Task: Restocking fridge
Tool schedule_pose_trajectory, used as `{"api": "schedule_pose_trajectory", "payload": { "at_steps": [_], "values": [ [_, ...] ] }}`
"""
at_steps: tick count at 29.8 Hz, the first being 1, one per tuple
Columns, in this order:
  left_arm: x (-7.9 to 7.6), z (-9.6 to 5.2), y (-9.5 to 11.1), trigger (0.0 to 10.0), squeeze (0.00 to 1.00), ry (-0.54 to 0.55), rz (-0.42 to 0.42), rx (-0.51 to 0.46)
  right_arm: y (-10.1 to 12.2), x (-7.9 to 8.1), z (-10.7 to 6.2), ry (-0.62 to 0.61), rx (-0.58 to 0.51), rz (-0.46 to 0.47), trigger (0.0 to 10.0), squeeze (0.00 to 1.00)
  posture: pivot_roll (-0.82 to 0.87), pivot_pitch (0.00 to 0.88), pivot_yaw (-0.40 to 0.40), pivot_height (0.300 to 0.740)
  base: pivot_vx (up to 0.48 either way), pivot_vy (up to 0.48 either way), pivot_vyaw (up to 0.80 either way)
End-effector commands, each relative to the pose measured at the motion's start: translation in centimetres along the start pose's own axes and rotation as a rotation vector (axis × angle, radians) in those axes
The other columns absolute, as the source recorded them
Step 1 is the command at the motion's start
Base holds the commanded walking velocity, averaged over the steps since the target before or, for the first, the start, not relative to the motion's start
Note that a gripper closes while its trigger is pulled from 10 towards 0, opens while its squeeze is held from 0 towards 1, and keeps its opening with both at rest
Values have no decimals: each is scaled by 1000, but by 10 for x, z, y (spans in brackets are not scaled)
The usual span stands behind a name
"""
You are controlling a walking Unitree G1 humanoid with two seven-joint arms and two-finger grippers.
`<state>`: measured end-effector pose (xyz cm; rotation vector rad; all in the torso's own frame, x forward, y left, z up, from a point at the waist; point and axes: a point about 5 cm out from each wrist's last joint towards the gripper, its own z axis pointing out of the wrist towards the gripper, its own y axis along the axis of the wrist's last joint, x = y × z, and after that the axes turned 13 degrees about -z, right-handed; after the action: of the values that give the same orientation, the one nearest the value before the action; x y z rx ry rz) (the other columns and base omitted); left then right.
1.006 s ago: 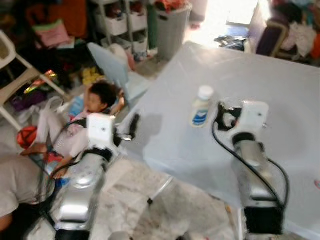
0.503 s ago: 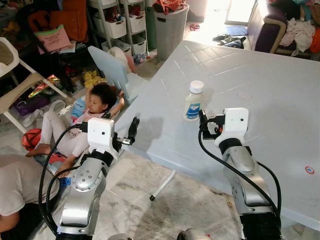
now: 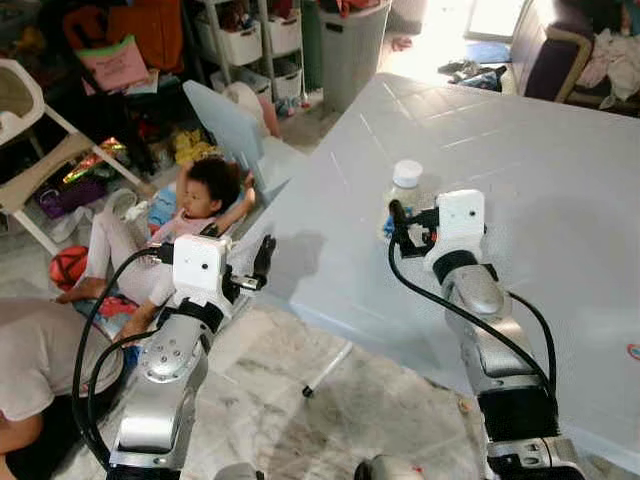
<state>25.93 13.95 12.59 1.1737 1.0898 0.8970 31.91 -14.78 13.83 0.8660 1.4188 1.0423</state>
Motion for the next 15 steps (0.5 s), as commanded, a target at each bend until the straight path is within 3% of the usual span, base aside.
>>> {"api": "schedule_pose_trajectory", "payload": {
  "at_steps": [1,3,5,7,15],
  "values": [
    [1,2,3,10000,0,-6,12,-2,4,2,4,15,-19,-9,10000,216,-7,18,31,740,0,0,0],
    [2,2,4,10000,0,-3,12,-3,5,1,5,14,-25,-12,10000,169,-5,18,32,740,0,0,0],
    [1,1,3,10000,0,-4,13,-2,6,-1,7,3,-38,-27,10000,31,-2,16,36,740,0,0,0],
    [0,1,3,10000,0,-6,12,-1,7,-2,8,-3,-44,-32,10000,0,-2,16,37,740,0,0,0],
    [-5,2,1,10000,0,-34,15,9,12,-2,16,19,-72,-49,10000,0,-1,10,40,740,0,0,0]
  ]
}}
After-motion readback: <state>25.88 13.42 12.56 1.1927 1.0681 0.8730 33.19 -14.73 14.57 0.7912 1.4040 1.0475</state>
